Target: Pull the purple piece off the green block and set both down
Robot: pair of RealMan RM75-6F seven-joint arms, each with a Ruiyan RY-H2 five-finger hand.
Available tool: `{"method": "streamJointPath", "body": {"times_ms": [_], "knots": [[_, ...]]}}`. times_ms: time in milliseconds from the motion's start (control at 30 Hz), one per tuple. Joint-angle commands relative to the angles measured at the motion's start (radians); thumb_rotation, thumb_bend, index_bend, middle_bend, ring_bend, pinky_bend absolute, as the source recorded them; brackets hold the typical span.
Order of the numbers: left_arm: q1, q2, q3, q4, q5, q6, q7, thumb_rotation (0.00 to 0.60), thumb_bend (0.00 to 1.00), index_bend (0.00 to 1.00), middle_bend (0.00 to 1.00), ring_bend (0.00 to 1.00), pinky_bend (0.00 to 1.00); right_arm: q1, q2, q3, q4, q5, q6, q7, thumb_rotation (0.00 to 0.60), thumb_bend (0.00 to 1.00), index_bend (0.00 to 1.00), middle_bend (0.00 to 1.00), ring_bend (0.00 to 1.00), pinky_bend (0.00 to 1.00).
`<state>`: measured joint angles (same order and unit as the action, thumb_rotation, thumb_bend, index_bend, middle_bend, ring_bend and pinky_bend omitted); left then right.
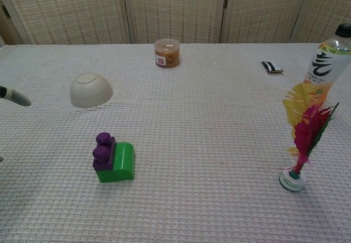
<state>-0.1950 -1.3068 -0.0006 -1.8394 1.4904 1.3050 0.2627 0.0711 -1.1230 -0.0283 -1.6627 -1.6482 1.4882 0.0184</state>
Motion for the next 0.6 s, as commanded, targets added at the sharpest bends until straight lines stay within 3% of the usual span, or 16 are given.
{"method": "streamJointPath", "body": {"times_ms": [33,233,600], "knots": [[-0.025,-0.022,-0.02,-0.044,-0.078,-0.054,0.037,0.6,0.25,0.23,1.0,1.0,1.0,0.001,0.0,0.001,0.0,0.002,-0.002,0.001,0.6,0.24,0.0,0.0,0.0,0.0],[-0.065,-0.034,-0.054,-0.118,-0.208,-0.124,0.044,0.6,0.25,0.21,1.0,1.0,1.0,0.004,0.001,0.002,0.0,0.007,-0.01,0.003,0.6,0.24,0.0,0.0,0.0,0.0],[-0.117,-0.118,-0.078,-0.162,-0.337,-0.145,0.111,0.6,0.24,0.2,1.0,1.0,1.0,0.015,0.0,0.006,-0.002,0.017,-0.032,0.007,0.6,0.24,0.0,0.0,0.0,0.0]]}}
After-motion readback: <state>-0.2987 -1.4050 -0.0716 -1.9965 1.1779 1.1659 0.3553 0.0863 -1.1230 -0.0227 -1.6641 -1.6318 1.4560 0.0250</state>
